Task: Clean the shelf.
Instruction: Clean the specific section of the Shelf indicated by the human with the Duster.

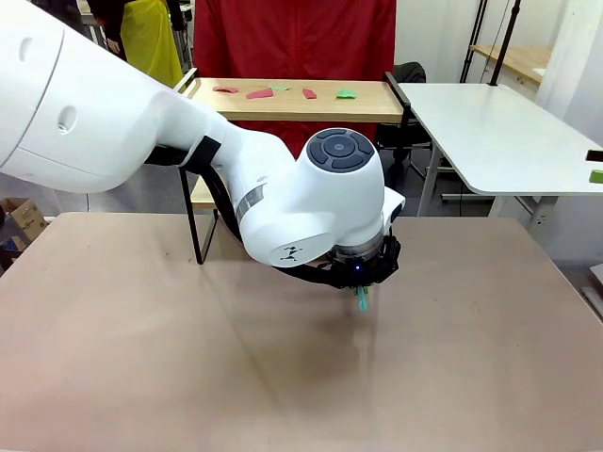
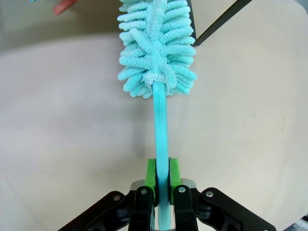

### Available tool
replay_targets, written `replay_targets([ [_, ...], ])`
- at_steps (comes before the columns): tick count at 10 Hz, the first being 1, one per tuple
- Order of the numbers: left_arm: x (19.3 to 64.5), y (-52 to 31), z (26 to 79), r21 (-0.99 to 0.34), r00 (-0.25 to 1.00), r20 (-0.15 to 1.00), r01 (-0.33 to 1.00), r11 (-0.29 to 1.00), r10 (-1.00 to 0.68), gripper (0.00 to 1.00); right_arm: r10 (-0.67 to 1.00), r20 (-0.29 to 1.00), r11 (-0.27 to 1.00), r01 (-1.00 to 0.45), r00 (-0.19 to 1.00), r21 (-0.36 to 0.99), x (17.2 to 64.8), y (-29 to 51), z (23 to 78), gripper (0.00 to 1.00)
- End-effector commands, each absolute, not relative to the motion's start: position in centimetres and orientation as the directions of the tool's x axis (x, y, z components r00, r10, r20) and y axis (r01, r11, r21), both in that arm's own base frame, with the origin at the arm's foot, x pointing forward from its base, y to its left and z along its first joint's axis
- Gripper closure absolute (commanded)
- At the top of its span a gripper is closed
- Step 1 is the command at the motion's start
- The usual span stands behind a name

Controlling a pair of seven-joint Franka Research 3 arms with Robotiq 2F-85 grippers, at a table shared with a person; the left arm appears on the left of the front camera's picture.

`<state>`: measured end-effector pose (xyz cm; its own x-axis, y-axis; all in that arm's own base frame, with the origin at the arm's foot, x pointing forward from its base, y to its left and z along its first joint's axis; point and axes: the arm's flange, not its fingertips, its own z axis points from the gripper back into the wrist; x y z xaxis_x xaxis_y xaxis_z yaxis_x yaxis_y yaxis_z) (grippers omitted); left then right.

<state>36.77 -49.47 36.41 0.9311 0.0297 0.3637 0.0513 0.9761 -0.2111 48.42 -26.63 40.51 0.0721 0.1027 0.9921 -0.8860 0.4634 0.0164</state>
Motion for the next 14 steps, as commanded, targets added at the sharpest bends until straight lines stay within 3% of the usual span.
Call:
replay_targets([
  [1, 36.9, -49.2, 36.2, -0.2, 0.935, 0.353, 0.029, 0.979, 0.045, 0.87, 0.106, 0.992, 0.462, -0.887, 0.066, 0.009, 48.4, -26.5, 40.9, 0.0],
  [5, 37.1, -45.9, 36.2, -0.17, 0.922, 0.376, -0.033, 0.985, 0.096, 0.87, 0.106, 0.992, 0.462, -0.887, 0.066, 0.009, 48.4, -26.5, 40.9, 0.0],
  [14, 37.1, -36.7, 34.4, 0.063, 0.924, 0.366, -0.14, 0.988, 0.108, 0.87, 0.106, 0.992, 0.462, -0.887, 0.066, 0.009, 48.4, -26.5, 40.9, 0.0],
])
